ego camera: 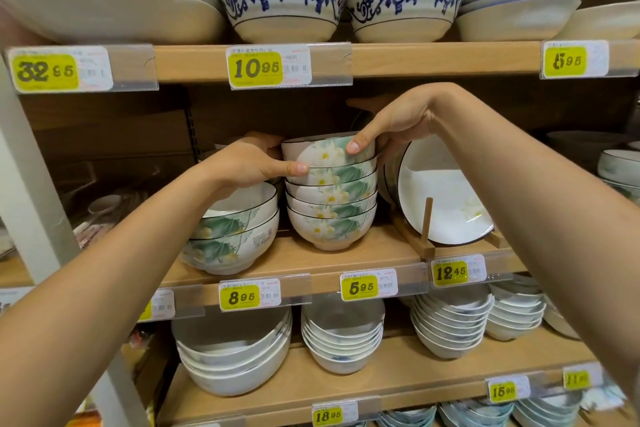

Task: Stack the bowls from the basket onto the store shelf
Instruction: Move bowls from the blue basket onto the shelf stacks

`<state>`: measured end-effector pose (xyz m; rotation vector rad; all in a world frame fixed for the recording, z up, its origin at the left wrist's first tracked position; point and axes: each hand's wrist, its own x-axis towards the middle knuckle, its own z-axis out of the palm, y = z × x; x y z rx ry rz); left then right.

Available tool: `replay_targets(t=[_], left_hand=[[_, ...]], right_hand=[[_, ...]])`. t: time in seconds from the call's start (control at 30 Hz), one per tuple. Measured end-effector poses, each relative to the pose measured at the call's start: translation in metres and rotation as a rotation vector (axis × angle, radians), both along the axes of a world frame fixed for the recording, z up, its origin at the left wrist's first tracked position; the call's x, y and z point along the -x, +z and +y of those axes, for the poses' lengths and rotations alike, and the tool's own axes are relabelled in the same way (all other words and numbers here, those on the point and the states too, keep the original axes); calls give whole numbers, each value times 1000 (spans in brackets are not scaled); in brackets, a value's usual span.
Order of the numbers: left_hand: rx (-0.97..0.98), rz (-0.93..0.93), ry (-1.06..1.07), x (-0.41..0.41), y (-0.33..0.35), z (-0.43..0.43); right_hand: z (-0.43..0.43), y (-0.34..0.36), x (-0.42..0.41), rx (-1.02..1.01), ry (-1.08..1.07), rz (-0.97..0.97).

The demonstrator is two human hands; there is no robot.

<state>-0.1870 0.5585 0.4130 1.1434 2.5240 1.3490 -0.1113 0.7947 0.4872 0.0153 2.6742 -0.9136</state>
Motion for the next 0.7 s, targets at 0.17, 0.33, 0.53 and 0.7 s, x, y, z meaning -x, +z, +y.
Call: replay_targets(t=[0.17, 0.33, 0.53, 0.7], left_hand=[[-24, 75, 46, 0, -1, 1], [-44, 68, 13, 1, -2, 2], [-51, 4, -7, 3, -2, 2], [-49, -41, -23, -1, -2, 2]], right_hand=[[2, -3, -1, 67, 26, -42], [4, -5, 2, 82, 49, -63], [5, -7, 2, 106, 42, -62], [-1, -7, -4, 131, 16, -56]])
